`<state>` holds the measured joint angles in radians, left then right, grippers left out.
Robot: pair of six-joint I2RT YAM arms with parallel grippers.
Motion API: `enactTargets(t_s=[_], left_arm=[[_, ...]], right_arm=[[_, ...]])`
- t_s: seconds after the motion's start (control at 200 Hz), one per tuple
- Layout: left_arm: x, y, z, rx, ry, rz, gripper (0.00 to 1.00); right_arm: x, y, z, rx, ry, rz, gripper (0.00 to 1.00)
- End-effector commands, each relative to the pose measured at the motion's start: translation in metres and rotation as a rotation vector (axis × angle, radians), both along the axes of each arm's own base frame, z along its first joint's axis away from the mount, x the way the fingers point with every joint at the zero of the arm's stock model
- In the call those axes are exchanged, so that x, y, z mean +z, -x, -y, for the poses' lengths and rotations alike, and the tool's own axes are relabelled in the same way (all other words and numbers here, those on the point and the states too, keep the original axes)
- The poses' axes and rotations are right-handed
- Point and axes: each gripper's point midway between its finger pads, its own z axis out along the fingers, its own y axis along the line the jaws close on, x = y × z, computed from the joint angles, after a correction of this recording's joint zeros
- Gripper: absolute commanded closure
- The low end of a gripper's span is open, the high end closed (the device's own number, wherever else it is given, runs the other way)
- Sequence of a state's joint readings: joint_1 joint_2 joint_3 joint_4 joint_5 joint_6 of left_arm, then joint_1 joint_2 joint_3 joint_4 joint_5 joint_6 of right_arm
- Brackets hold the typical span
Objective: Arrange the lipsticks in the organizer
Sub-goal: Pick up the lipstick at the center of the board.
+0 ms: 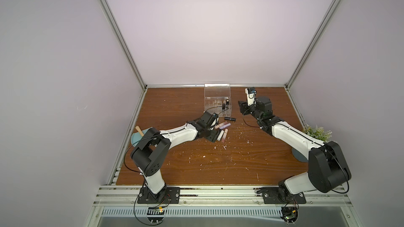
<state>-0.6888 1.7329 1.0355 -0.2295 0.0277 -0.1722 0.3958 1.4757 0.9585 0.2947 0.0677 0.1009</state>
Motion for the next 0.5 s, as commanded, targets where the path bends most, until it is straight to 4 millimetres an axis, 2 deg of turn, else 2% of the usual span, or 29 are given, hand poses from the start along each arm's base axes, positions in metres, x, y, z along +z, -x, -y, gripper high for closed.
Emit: enactTargets(t_s=[0.0,0.495], left_arm=[[-0.003,0.000,-0.001,0.009,-0.046,-0.004,0.25],[-0.013,0.002,0.006,-0.007,-0.062,-0.030,0.32]], right_arm=[[0.013,-0.002,-0.002,0.010,-0.037,0.030,0.41],[0.012,-0.003,-0.002,0.014,-0.047,0.020,0.41]])
